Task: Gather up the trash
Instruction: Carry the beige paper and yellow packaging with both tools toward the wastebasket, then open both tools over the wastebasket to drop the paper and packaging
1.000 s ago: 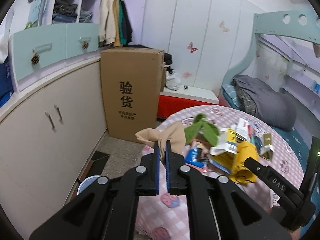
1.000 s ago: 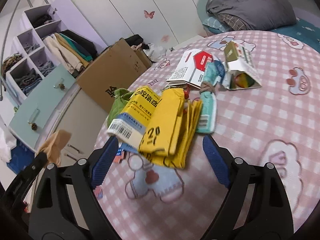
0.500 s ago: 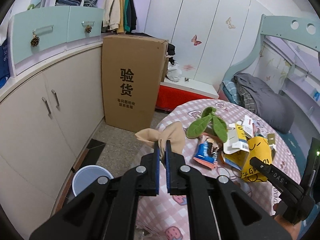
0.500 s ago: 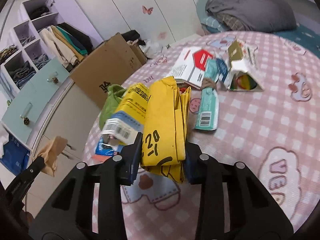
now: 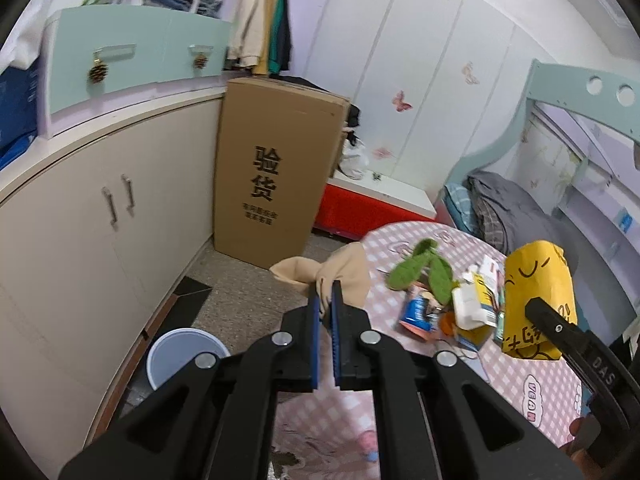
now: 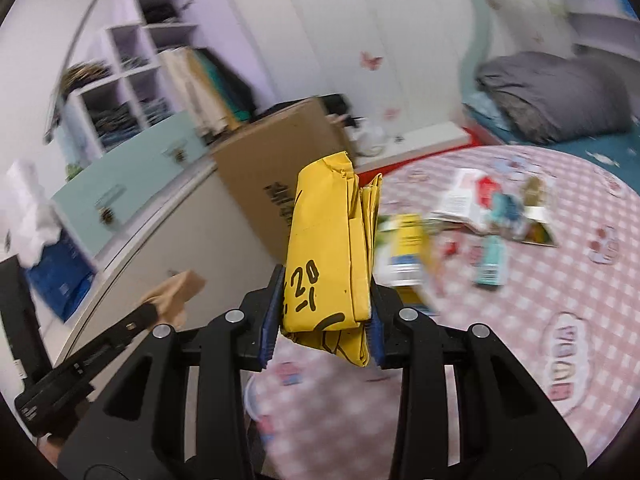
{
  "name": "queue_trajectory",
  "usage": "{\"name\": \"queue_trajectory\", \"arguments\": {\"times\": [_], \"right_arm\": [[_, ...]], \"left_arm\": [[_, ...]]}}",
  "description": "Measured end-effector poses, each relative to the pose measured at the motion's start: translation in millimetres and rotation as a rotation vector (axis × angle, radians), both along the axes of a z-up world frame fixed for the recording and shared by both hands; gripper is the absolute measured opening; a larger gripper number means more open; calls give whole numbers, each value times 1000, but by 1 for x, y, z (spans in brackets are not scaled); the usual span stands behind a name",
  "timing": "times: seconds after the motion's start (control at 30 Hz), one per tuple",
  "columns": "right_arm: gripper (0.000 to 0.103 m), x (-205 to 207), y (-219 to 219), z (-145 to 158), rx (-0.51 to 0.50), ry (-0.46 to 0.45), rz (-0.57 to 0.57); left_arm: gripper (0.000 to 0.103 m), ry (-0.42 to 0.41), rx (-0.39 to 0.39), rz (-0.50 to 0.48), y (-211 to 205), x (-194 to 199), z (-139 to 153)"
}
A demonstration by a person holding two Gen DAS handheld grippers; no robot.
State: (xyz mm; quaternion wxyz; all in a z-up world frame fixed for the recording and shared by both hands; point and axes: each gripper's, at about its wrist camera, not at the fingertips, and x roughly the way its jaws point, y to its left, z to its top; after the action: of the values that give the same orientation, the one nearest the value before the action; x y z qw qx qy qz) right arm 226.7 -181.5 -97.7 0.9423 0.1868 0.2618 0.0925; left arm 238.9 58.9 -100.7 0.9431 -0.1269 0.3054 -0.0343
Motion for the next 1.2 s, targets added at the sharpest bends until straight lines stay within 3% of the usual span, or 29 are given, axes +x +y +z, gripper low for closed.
{"name": "queue_trajectory", "arguments": {"times": [0.3,0.57,0.63,0.7,0.73,0.77,0.8,0.9,1.2], "right_arm": [[36,35,114,-9,-52,19,239],[36,79,202,-46,-80,82,393],[38,88,219,-57,-83,95,417],[48,99,236,-72,-84,110,440],[54,105,243,-80,-83,119,450],[69,111,250,-89,-86,130,450],[73,116,256,-97,-101,143,443],[73,124,263,-114,-111,195,445],[78,112,253,-116,-114,203,441]], "left_arm": [[5,59,-17,145,76,8,-21],[5,158,17,298,147,28,-62],[5,182,26,330,164,33,-72],[5,200,44,355,177,39,-80],[5,212,51,366,184,43,-85],[5,226,57,376,190,47,-90],[5,239,61,384,196,50,-95],[5,271,64,395,204,56,-107],[5,310,52,378,203,60,-123]]}}
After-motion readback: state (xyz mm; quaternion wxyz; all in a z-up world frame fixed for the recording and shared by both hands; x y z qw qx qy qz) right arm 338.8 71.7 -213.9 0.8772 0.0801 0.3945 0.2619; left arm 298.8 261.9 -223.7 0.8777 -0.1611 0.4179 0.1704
